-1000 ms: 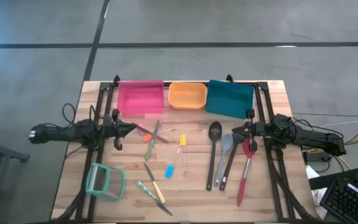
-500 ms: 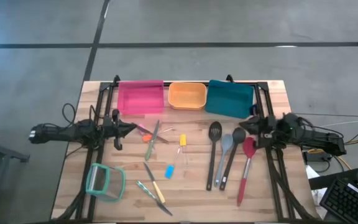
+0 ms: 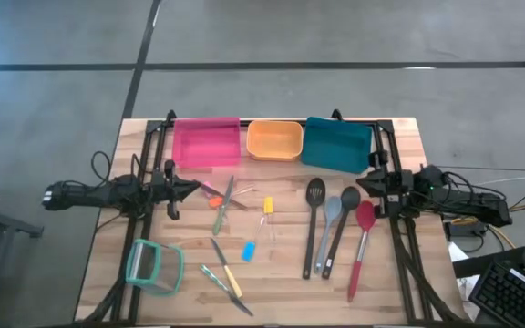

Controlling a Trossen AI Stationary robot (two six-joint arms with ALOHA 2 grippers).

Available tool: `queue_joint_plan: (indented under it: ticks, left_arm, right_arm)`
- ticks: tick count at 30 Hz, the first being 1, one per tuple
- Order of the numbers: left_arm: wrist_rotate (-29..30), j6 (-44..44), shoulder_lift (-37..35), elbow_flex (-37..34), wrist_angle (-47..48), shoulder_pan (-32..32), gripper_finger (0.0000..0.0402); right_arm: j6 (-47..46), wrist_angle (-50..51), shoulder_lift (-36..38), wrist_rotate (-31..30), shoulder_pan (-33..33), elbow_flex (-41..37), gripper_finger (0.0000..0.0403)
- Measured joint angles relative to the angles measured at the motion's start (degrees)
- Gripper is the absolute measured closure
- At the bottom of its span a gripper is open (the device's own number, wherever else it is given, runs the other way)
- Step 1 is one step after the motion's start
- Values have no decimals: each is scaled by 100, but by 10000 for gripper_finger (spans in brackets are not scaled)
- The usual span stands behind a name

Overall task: Pick & Place Kitchen Items
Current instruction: Put the green knife into the red bin

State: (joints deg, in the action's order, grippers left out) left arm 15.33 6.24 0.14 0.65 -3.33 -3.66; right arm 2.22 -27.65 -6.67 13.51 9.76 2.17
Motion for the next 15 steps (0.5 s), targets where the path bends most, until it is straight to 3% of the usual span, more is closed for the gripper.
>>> queue_joint_plan:
  ticks: [5,15]
  left_arm:
    - [-1,0,0,0,-2,1,390]
    - [-1,0,0,0,-2,1,388]
  right_arm:
    - [35,11,-910,-137,-1,200,394]
    - [347,45,-3264,-104,-211,1335,394]
